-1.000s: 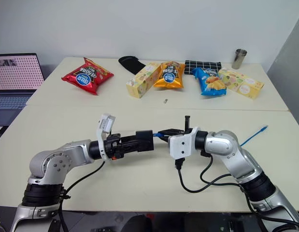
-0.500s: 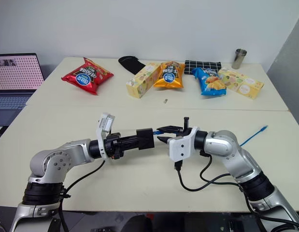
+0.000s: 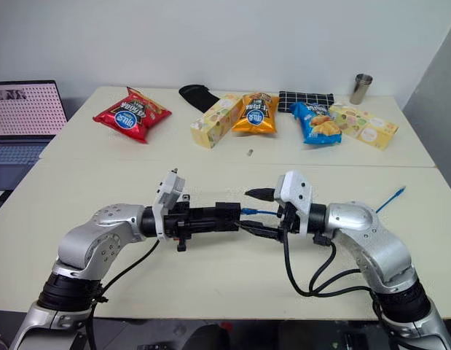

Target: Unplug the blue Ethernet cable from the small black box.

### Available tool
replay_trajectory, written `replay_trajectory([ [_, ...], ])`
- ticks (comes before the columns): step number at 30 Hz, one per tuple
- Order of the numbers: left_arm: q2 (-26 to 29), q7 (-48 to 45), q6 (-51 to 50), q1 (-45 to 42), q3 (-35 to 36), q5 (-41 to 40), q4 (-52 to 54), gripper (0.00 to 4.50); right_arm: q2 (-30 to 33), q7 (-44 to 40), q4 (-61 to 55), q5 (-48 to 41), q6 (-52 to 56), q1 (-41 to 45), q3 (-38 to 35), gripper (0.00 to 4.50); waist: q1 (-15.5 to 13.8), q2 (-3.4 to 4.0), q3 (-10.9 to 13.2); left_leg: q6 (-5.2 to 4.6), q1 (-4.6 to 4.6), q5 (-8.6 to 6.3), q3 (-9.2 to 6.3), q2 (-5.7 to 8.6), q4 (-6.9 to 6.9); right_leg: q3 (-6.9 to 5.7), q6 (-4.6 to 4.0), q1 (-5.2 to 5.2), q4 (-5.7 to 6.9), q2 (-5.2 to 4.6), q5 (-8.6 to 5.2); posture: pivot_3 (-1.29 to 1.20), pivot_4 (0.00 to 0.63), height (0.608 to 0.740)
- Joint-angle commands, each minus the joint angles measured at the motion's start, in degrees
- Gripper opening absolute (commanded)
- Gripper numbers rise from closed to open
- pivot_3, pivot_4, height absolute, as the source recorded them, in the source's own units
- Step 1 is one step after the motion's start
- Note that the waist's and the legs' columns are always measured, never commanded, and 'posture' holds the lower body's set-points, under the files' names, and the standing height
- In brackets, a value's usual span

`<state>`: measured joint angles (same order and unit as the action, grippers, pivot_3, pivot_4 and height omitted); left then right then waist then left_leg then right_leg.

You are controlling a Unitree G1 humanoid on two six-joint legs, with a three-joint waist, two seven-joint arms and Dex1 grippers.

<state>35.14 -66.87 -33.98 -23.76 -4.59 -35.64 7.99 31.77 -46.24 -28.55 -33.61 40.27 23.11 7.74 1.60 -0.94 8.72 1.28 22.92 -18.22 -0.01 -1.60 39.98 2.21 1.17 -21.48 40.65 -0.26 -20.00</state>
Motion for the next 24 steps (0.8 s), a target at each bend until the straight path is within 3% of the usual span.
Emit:
replay_trajectory([
  [1,0.7,-2.2,1.5,-0.9,0.3,-0.3,2.3,0.8,-0.5,0.9,-0.6,-6.9,6.7,0.5,-2.8,3.39,0.0,0.0,0.0,0.0,0.01,0.0,0.01,0.01,0.0,0.01,0.0,0.0,-0.01,0.0,0.0,0.0,0.15,0.74],
  [18,1.9,-4.7,1.0,0.1,0.5,-0.9,4.0,0.8,0.4,-1.3,4.3,-13.6,13.3,3.7,-4.4,3.39,0.1,0.0,0.0,-0.02,0.02,-0.01,0.0,0.0,-0.02,0.0,0.0,-0.01,-0.06,0.01,0.0,0.0,0.15,0.74],
  [24,2.0,-5.1,1.0,0.2,0.2,-1.0,4.3,0.8,1.0,-2.1,4.1,-12.8,12.7,3.7,-3.3,2.19,0.1,0.0,0.0,-0.02,0.02,-0.01,0.01,0.0,-0.02,0.0,0.0,-0.01,-0.06,0.01,0.0,0.0,0.15,0.74],
])
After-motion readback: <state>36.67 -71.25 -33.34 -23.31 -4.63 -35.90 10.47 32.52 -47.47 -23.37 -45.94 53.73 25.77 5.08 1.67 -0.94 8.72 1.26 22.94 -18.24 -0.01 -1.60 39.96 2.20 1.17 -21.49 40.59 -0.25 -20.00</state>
